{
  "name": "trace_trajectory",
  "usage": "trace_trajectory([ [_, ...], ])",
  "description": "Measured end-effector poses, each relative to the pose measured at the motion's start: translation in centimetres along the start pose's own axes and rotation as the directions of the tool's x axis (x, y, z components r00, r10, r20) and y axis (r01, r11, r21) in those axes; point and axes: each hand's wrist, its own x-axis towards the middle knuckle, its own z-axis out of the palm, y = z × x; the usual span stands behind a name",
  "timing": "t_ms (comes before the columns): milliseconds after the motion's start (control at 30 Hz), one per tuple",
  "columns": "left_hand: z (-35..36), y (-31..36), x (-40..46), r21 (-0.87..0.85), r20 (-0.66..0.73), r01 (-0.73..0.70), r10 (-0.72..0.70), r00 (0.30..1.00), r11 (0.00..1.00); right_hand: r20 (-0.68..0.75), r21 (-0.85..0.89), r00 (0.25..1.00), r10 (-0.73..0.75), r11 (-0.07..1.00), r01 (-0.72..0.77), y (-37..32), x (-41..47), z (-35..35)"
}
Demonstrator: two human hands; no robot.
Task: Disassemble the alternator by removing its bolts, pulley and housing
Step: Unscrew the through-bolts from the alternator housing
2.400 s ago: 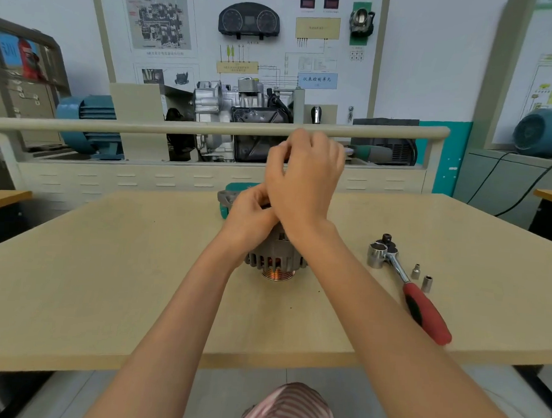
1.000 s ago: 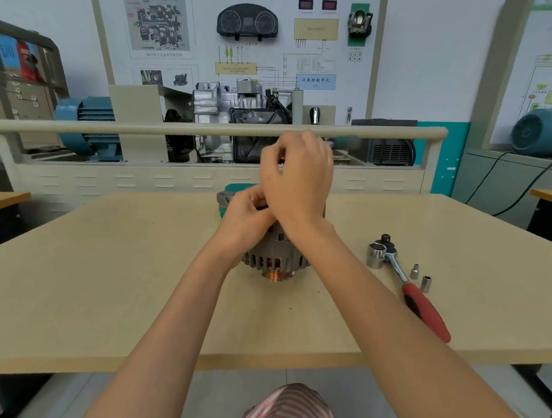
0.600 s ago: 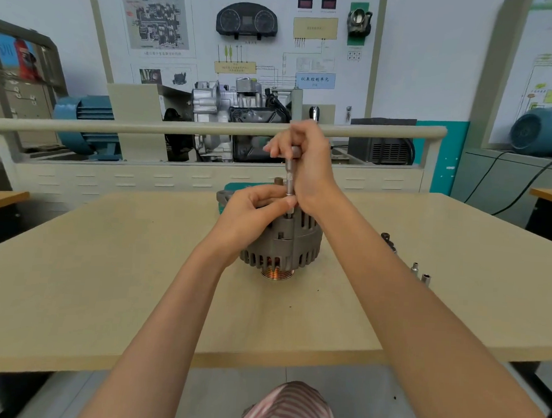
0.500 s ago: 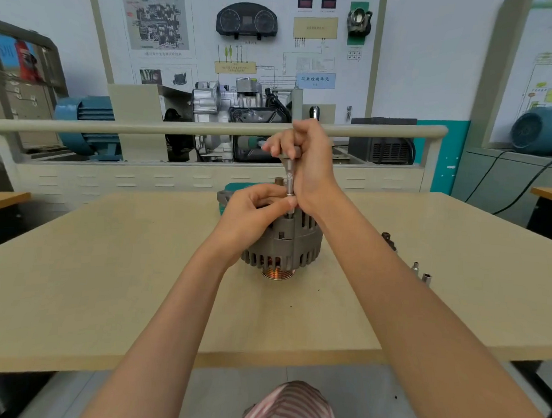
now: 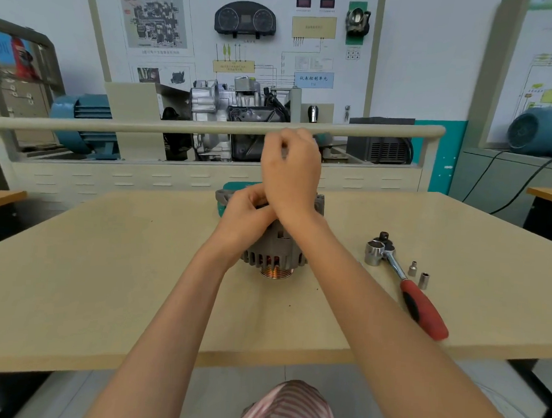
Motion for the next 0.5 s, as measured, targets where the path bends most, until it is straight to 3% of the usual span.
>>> trace_trajectory([
  [133,-0.2,0.0,0.1,-0.026,0.051,0.024,-0.023,0.998,0.999,0.187,0.351,0.942,0.278,0.877,-0.328,0.3,1.8,-0.5],
  [233,-0.1,-0.2,0.2,-0.033,0.013,0.037,-0.036,0.999,0.999,0.405,0.582,0.877,0.258,0.667,-0.465,0.8,2.4,-1.4],
  [300,0.0,-0.3,0.3,-0.025,-0.004,0.031,-0.031,1.000,0.999,0.450,0.663,0.856,0.256,0.546,-0.512,1.0,2.4,-1.8],
  [333,0.1,-0.2,0.2,-0.018,-0.011,0.022,-0.022,1.000,1.000,0.422,0.663,0.866,0.268,0.560,-0.496,1.0,2.3,-1.9],
  [400,0.2,-0.3,0.2,-0.007,-0.008,0.002,-0.003,1.000,1.000,0.284,0.554,0.927,0.245,0.747,-0.368,0.9,1.6,-1.7],
  [467,0.1,-0.3,0.1,-0.012,-0.006,-0.016,0.016,1.000,1.000,0.113,0.233,0.989,0.092,0.965,-0.116,0.6,0.2,-1.4],
  [500,0.1,-0.3,0.1,-0.010,-0.013,-0.020,0.020,1.000,1.000,0.035,0.010,0.999,-0.021,1.000,0.020,0.6,-0.4,-1.2],
])
